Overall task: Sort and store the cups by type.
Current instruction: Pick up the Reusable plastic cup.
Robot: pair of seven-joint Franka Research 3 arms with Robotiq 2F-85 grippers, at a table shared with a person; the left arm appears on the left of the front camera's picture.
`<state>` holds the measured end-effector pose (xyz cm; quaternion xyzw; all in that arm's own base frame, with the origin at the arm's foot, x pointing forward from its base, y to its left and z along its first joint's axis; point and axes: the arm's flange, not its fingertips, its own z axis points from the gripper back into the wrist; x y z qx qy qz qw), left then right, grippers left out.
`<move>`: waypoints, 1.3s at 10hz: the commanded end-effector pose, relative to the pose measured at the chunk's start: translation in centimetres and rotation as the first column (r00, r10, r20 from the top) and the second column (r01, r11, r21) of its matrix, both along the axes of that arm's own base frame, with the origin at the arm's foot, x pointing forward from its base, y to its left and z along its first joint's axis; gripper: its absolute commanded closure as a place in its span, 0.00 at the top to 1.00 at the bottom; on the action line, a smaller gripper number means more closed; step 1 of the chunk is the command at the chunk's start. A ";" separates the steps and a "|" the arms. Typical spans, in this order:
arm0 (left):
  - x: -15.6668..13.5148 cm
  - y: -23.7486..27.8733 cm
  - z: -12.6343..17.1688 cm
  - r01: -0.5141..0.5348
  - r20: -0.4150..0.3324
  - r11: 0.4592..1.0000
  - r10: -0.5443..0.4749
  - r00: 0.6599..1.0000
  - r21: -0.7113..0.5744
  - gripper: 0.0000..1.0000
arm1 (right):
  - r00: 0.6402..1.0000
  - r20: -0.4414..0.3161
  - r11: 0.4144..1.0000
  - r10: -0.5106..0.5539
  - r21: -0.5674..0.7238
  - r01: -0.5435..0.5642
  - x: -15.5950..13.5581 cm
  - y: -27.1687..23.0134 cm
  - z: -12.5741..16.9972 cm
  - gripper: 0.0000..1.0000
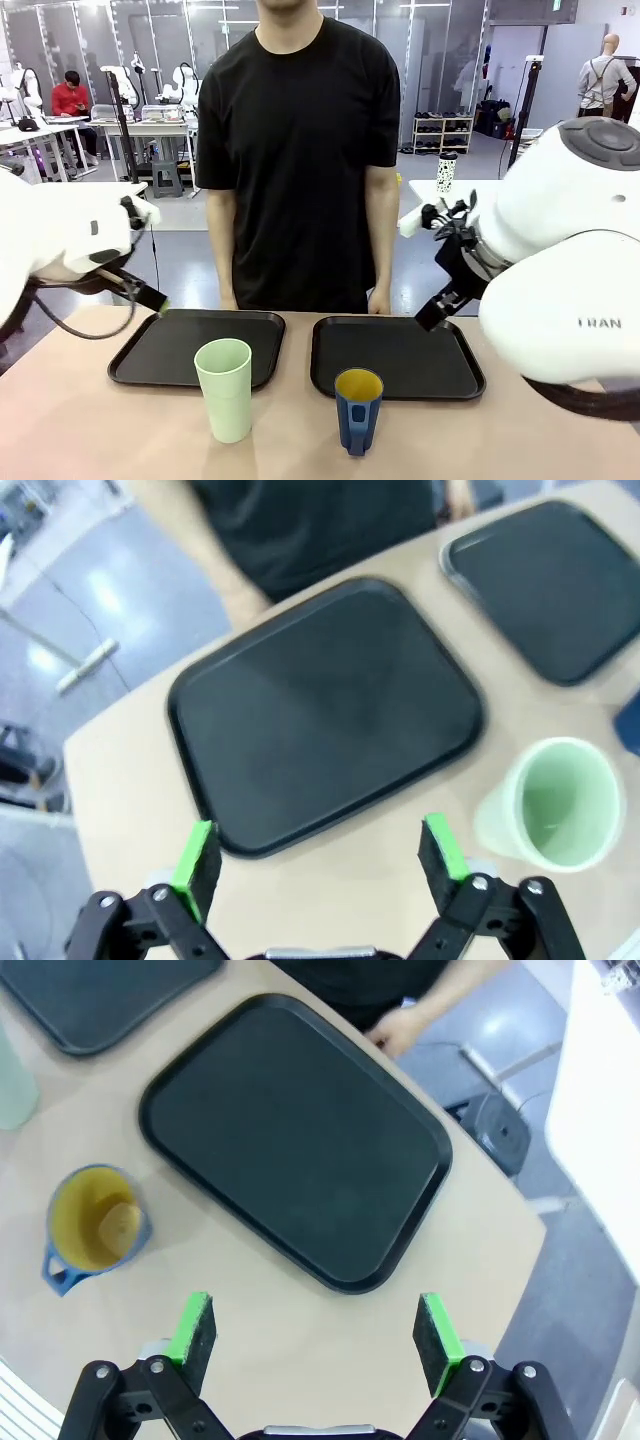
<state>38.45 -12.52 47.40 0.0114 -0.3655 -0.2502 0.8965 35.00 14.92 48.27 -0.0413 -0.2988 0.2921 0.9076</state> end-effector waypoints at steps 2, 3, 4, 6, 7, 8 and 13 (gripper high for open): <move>4.4 6.3 -2.9 -0.099 -0.034 0.991 0.096 0.995 -0.093 1.00 | 0.995 -0.070 0.984 -0.076 0.158 0.087 6.6 -4.5 -3.1 1.00; 5.9 8.0 -4.1 -0.124 -0.074 0.985 0.116 0.990 -0.121 1.00 | 0.989 -0.108 0.974 -0.100 0.190 0.119 8.7 -6.2 -4.6 1.00; 7.4 9.3 -5.4 -0.149 -0.086 0.974 0.135 0.987 -0.172 1.00 | 0.985 -0.137 0.961 -0.104 0.241 0.135 10.5 -7.4 -6.0 1.00; 8.1 9.9 -6.3 -0.171 -0.104 0.967 0.154 0.983 -0.188 1.00 | 0.975 -0.170 0.945 -0.141 0.270 0.184 11.9 -8.4 -7.4 1.00; 8.5 10.1 -6.5 -0.175 -0.110 0.964 0.155 0.982 -0.200 1.00 | 0.969 -0.188 0.938 -0.157 0.277 0.206 12.2 -8.6 -7.6 1.00; 8.9 10.2 -6.6 -0.168 -0.114 0.963 0.146 0.983 -0.209 1.00 | 0.962 -0.189 0.932 -0.196 0.271 0.243 12.6 -8.8 -7.7 1.00; 7.3 9.0 -5.8 -0.197 -0.127 0.962 0.175 0.976 -0.190 1.00 | 0.963 -0.187 0.934 -0.195 0.264 0.241 11.8 -8.1 -7.5 1.00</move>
